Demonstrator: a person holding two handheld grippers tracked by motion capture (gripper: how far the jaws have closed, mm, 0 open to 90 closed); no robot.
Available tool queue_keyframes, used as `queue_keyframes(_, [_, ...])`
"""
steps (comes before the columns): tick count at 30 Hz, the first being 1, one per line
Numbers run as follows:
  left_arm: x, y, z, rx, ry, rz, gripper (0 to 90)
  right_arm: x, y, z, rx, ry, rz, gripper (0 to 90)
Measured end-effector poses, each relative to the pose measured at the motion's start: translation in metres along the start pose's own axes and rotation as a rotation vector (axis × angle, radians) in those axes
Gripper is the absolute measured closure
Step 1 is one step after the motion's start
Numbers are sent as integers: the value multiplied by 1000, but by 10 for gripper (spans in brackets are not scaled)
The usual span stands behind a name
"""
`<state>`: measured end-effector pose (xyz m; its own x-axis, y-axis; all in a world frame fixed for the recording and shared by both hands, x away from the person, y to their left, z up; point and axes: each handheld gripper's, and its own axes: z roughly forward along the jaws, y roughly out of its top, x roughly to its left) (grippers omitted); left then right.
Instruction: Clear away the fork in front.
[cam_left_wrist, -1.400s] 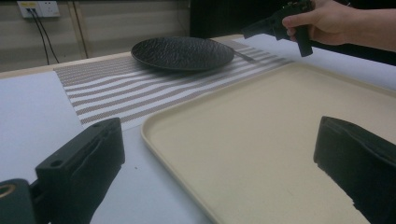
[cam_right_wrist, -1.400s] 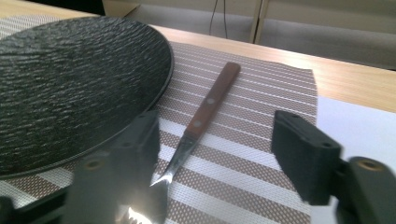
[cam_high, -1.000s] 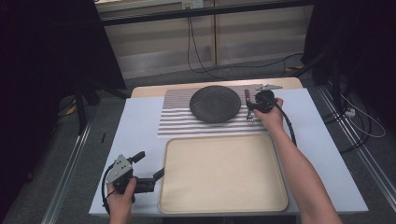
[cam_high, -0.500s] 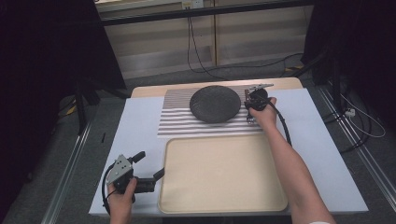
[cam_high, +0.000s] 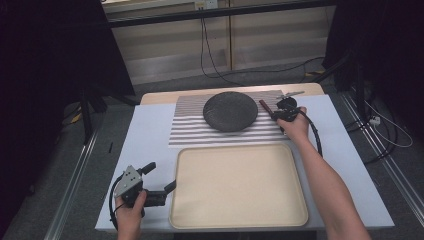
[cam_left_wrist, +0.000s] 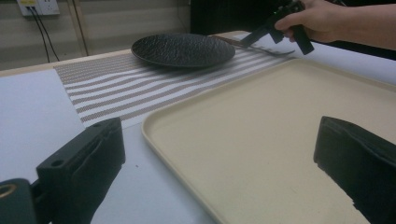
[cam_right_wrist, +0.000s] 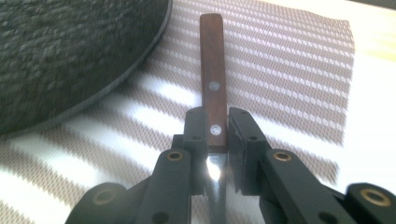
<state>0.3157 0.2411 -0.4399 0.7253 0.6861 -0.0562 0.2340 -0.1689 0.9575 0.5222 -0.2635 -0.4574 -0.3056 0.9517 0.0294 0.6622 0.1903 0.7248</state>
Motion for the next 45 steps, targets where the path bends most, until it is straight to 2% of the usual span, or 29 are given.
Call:
queue_keyframes(3, [-1,0,1,4,1,6,23,-3,-8,-10,5,18,5,787])
queue_keyframes(8, [-2,1,3,2,-5,9,23,-6,-21,-23,25,22,-13,787])
queue_keyframes(9, [-2,2,3,0,-7,13,23,-7,-29,-29,33,26,-11,786])
queue_keyframes(12, [-2,2,3,-1,-8,13,23,-7,-33,-35,29,45,6,787])
queue_keyframes(14, [-2,2,4,0,-8,9,23,0,-40,-44,46,41,-34,787])
queue_keyframes(17, [-3,2,5,-6,-9,12,23,3,-44,-48,52,46,-44,786])
queue_keyframes(22, [-3,3,5,-5,-10,22,23,6,-51,-61,92,41,-76,786])
queue_keyframes(27, [-3,3,5,-2,-8,15,23,7,-54,-62,101,37,-81,756])
queue_keyframes(28, [-3,3,5,-3,-8,14,23,7,-53,-61,104,-13,-85,624])
queue_keyframes(29, [-3,3,5,-3,-8,14,23,6,-52,-61,107,-13,-75,621])
queue_keyframes(32, [-3,4,6,-6,-6,11,23,3,-52,-59,103,1,-41,623])
queue_keyframes(35, [-3,4,6,-4,-7,15,23,5,-50,-58,102,-1,-52,650])
queue_keyframes(36, [-3,4,6,-4,-7,15,23,5,-50,-58,101,2,-45,711])
queue_keyframes(37, [-3,4,6,-3,-8,16,24,5,-49,-58,103,34,-37,768])
queue_keyframes(39, [-2,4,7,-1,-6,22,24,6,-48,-57,115,26,-53,770])
queue_keyframes(45, [-3,4,7,3,-5,19,24,9,-45,-55,136,4,-50,773])
